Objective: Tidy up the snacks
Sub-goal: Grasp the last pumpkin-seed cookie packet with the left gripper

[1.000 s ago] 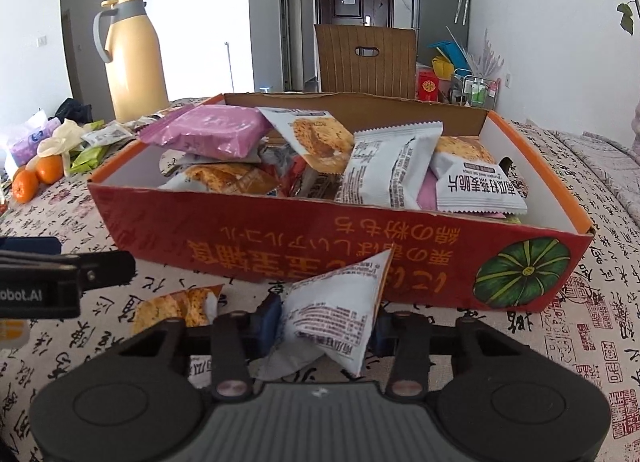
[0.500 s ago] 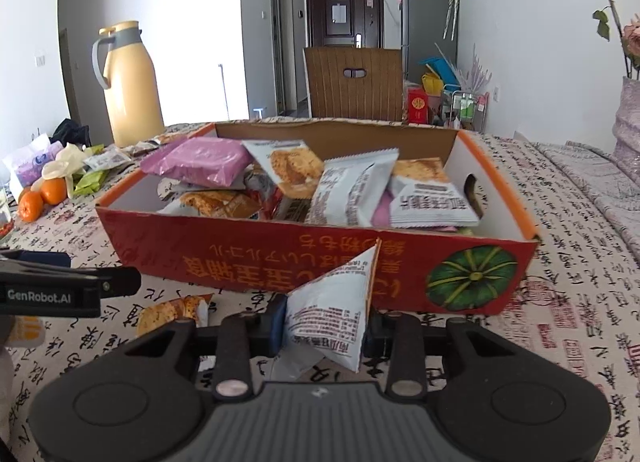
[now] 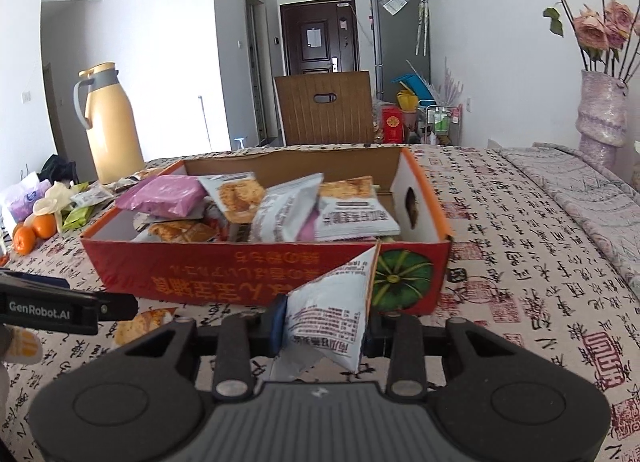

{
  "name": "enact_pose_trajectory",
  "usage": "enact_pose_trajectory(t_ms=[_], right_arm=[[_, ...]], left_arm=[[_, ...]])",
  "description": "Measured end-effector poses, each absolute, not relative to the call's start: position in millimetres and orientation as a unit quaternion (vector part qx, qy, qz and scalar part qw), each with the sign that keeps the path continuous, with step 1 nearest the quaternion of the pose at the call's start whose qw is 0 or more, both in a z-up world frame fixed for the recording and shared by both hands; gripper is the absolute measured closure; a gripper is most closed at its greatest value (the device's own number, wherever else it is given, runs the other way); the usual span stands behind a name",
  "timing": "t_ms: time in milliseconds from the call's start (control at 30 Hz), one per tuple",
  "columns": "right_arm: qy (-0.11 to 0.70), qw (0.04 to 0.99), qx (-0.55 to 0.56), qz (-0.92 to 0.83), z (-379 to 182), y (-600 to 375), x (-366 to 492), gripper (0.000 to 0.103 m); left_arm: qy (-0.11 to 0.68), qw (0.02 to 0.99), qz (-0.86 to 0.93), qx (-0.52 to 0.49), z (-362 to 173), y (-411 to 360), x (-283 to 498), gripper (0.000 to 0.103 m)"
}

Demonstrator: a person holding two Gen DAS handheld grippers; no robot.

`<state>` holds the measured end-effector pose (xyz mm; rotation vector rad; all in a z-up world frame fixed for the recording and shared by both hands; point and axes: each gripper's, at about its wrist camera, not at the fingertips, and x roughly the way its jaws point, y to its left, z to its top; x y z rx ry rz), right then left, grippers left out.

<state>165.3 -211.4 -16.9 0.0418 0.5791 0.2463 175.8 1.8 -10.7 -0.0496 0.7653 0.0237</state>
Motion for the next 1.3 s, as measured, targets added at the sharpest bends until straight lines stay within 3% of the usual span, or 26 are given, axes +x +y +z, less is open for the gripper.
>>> enact_pose_trajectory(t_ms=[600,800,900,1033,1100,1300], right_arm=[[0.282,0.949,0.051,0.131,-34.4,-225.5,165.2,0.069],[0.28,0.949,0.053,0.133,-35.2,-225.3,163.9,0.069],[0.279,0.949,0.051,0.134,-35.1,-225.0,162.9,0.069],[0.279,0.95,0.048,0.133,-35.3,-223.3,162.6,0.069],[0.278,0.95,0.047,0.132,-35.2,-223.2,162.0,0.069],[0.277,0.951,0.044,0.129,-35.7,-221.8,161.5,0.069]], left_arm=[[0.442,0.892,0.086,-0.034,-33.2,-27.7,197.9,0.0],[0.441,0.893,0.084,-0.031,-36.2,-31.8,196.9,0.008],[0.436,0.896,0.08,-0.03,-35.1,-32.5,193.8,0.017],[0.425,0.902,0.068,-0.026,-31.1,-35.0,187.6,0.047],[0.42,0.905,0.066,-0.027,-29.5,-34.5,184.8,0.055],[0.412,0.909,0.053,-0.029,-27.0,-31.6,176.8,0.058]])
